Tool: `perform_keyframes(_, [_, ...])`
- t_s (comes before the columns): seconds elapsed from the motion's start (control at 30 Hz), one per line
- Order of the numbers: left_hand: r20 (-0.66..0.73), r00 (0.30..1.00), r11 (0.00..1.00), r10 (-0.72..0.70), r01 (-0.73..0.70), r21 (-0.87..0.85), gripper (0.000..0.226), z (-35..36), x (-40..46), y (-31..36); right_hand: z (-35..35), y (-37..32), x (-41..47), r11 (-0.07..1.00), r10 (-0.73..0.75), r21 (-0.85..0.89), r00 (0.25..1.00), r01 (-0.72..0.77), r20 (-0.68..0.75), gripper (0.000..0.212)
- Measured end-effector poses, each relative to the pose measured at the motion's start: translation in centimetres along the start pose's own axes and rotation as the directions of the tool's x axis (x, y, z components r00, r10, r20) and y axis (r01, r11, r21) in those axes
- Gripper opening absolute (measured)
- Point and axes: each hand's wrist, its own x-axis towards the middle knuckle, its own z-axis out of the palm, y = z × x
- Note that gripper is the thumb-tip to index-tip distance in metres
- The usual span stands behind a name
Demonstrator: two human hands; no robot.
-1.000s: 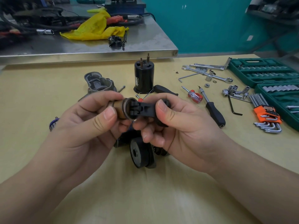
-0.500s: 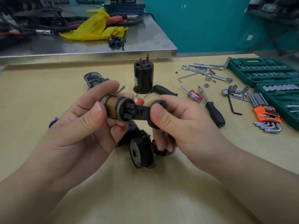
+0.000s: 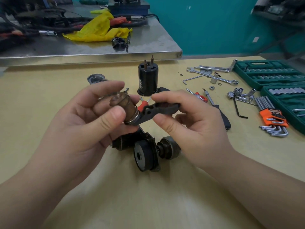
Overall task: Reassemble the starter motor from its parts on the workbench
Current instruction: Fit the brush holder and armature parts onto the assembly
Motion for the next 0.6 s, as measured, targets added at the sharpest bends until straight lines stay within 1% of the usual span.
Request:
perform_keyframes(0.07, [-0.046, 0.997, 0.997, 0.054, -0.051, 0.064, 0.045, -0.3, -0.2, -0.3, 0.0, 0.0, -0.1, 0.999, 0.003, -0.035, 1.0, -0.003, 0.011, 0.039])
perform_keyframes(0.13, [-0.023, 0.992, 0.982, 0.125, -0.12, 0.146, 0.045, -0.1, -0.5, -0.5, 0.0, 0.0, -0.3, 0.997, 0.032, -0.065, 0.999, -0.029, 0.037, 0.048])
perform_keyframes(0.23, [0.04, 0.981, 0.948, 0.192, -0.196, 0.251, 0.054, 0.3, -0.9, -0.4, -0.1, 0.0, -0.3, 0.991, 0.053, -0.126, 0.996, -0.044, 0.067, 0.057])
perform_keyframes(0.3, [0.053, 0.975, 0.934, 0.217, -0.223, 0.278, 0.058, 0.5, -0.9, -0.4, -0.1, 0.1, -0.2, 0.987, 0.042, -0.158, 0.996, -0.03, 0.074, 0.056])
perform_keyframes(0.4, [0.063, 0.97, 0.925, 0.236, -0.244, 0.292, 0.058, 0.7, -0.9, -0.4, -0.2, 0.0, -0.2, 0.986, 0.048, -0.164, 0.997, -0.037, 0.065, 0.049])
perform_keyframes(0.5, [0.064, 0.968, 0.908, 0.242, -0.25, 0.338, 0.047, 0.7, -1.0, -0.3, -0.3, -0.2, -0.2, 0.987, 0.041, -0.157, 0.998, -0.033, 0.046, 0.046])
perform_keyframes(0.6, [0.035, 0.973, 0.904, 0.227, -0.225, 0.363, 0.037, 0.7, -1.1, -0.2, -0.3, -0.4, -0.2, 0.987, 0.036, -0.156, 0.998, -0.029, 0.043, 0.044])
